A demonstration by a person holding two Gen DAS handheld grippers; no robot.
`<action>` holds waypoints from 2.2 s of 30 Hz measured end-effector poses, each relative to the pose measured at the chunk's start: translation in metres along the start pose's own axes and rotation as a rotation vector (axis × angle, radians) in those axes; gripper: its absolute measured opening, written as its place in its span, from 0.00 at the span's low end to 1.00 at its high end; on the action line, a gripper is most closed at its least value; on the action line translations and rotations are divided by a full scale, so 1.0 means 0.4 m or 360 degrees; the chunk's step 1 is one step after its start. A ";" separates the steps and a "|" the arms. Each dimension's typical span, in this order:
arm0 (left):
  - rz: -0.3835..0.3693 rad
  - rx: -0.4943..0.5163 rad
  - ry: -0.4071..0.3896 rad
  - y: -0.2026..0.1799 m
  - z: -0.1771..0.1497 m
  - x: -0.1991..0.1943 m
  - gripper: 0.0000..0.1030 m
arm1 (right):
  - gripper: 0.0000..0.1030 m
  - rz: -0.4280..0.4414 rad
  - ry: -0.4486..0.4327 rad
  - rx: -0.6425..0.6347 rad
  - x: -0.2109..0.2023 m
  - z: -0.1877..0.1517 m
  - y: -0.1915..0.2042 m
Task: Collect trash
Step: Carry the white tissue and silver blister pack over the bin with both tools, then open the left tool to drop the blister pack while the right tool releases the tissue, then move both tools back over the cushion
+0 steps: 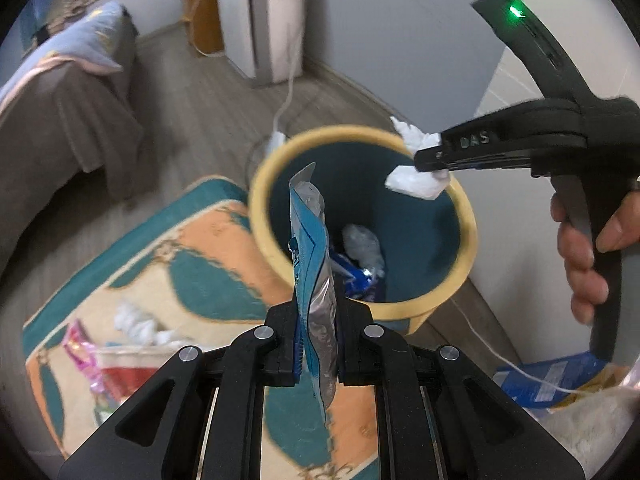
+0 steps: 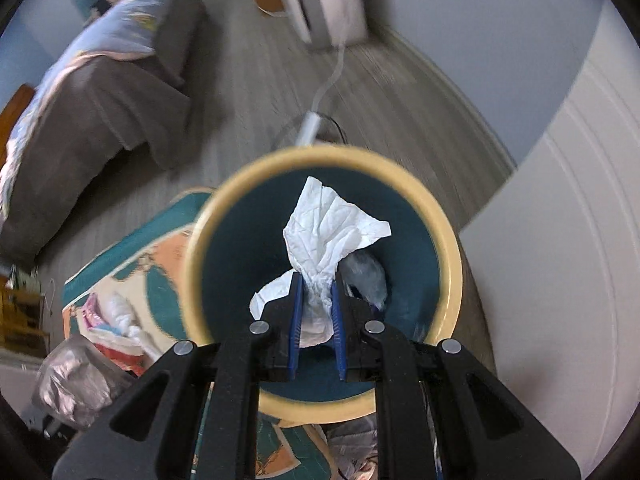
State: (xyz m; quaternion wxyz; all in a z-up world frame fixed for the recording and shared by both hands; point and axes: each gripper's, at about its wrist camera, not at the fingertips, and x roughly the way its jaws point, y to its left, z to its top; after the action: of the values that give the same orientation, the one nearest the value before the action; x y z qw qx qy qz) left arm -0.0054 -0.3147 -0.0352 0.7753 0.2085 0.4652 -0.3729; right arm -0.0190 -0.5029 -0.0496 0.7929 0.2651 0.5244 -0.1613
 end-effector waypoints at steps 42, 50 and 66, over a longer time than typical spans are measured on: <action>0.0309 -0.0195 -0.0093 0.249 -0.030 -0.018 0.86 | 0.92 -0.0056 -0.0077 0.0019 -0.010 0.010 0.108; 0.0414 -0.0265 -0.0176 0.345 -0.097 -0.161 0.90 | 0.95 -0.0106 -0.0134 -0.0089 -0.041 -0.011 0.232; 0.0533 -0.0476 -0.0152 0.499 -0.291 -0.273 0.91 | 0.95 0.0001 0.0051 -0.0460 0.027 -0.138 0.460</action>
State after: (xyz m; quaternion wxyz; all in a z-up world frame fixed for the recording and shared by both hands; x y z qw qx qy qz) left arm 0.0513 -0.0679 0.0000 0.8698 0.1477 0.4369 -0.1754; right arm 0.0422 -0.3215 -0.0302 0.8143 0.1509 0.5548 -0.0795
